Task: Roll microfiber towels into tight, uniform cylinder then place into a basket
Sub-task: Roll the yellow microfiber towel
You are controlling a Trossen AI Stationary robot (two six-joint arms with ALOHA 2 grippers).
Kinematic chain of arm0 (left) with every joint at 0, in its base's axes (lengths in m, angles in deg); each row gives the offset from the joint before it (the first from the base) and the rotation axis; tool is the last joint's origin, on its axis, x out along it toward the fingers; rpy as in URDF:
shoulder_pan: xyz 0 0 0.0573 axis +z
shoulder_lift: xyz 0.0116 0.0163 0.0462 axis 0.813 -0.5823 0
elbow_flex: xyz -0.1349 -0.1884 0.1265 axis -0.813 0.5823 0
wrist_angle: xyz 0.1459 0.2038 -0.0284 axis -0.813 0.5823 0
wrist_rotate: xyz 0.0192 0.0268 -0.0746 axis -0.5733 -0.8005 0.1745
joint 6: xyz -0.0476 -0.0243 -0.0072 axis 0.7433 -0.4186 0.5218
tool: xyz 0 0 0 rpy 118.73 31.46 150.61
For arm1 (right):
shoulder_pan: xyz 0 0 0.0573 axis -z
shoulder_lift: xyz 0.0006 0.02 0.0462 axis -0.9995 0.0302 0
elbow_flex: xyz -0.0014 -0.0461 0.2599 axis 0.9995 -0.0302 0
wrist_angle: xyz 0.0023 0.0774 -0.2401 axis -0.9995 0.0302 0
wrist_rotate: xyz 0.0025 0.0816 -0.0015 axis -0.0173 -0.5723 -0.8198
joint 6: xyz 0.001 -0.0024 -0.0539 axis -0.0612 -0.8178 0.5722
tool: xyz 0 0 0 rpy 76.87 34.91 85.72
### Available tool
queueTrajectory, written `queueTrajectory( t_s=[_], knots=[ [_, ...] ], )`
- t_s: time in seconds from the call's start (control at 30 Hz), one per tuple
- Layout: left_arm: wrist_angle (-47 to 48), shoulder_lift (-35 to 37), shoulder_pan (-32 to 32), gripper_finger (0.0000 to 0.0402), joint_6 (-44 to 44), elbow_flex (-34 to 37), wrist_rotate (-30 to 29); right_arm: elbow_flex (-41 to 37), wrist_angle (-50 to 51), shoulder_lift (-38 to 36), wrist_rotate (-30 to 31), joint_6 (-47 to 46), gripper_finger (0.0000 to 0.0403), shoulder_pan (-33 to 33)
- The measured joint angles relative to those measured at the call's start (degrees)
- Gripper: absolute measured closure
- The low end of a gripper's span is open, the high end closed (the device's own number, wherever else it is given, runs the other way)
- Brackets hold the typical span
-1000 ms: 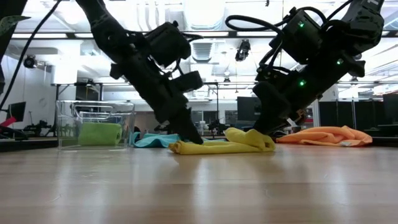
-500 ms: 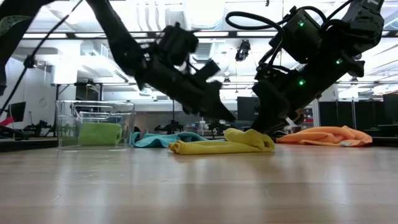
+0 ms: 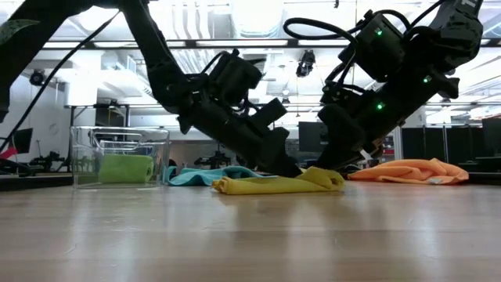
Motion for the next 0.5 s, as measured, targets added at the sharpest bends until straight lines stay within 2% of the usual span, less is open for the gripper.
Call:
queueTrajectory(
  t_s=[0.17, 0.33, 0.5],
  knots=[
    [-0.3, 0.1, 0.0, 0.0402, 0.0, 1.4, -0.5, 0.0, 0.0, -0.9, 0.0, 3.0, 0.0394, -0.1],
    [-0.4, 0.2, 0.0, 0.0402, 0.0, 2.3, -0.5, 0.0, 2.4, -7.0, 0.3, 5.5, 0.0392, -0.5],
    [-0.4, 0.2, 0.0, 0.0402, -0.1, 2.6, -0.6, -0.2, 11.5, -12.7, 0.2, -0.7, 0.0361, -1.5]
  ],
)
